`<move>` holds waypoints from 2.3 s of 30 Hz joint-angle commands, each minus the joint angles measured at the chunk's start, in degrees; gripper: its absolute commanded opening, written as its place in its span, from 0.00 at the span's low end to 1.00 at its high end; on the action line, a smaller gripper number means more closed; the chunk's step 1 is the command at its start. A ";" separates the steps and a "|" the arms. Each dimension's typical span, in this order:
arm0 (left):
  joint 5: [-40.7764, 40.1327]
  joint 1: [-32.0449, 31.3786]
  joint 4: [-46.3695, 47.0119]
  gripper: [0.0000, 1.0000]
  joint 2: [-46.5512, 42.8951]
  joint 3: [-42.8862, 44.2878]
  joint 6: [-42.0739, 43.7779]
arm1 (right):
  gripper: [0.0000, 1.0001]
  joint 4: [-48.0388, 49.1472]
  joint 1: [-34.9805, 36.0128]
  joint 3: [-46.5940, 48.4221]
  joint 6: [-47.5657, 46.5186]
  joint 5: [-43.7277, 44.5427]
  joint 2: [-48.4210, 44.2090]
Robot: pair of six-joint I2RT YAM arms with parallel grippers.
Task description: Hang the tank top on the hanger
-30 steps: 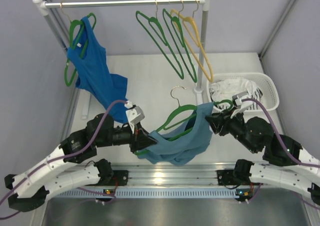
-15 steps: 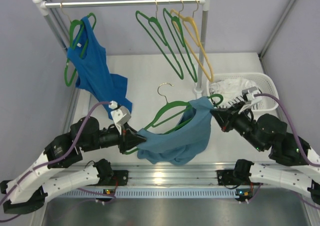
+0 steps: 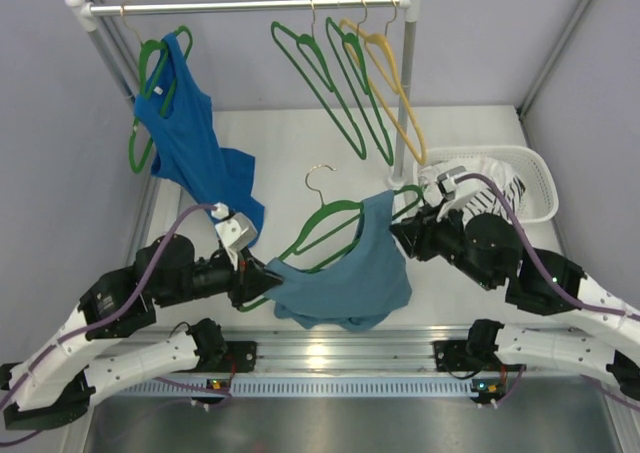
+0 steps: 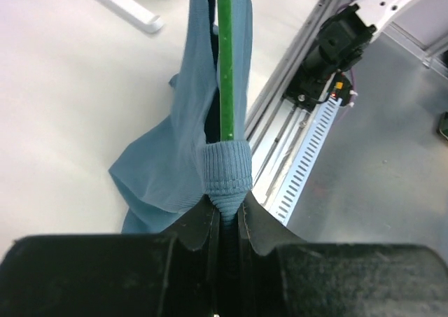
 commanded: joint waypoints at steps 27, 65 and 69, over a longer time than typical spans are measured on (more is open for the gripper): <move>-48.64 0.45 -17.43 0.00 23.09 30.23 -4.10 | 0.47 -5.07 0.42 17.27 -1.55 -2.48 7.20; -0.83 54.76 -4.77 0.00 42.62 54.67 9.00 | 0.48 -7.97 0.42 23.07 -5.42 -1.34 11.59; 1.45 57.13 -4.32 0.00 45.16 56.52 8.39 | 0.48 -7.88 0.42 23.16 -5.33 -1.43 11.85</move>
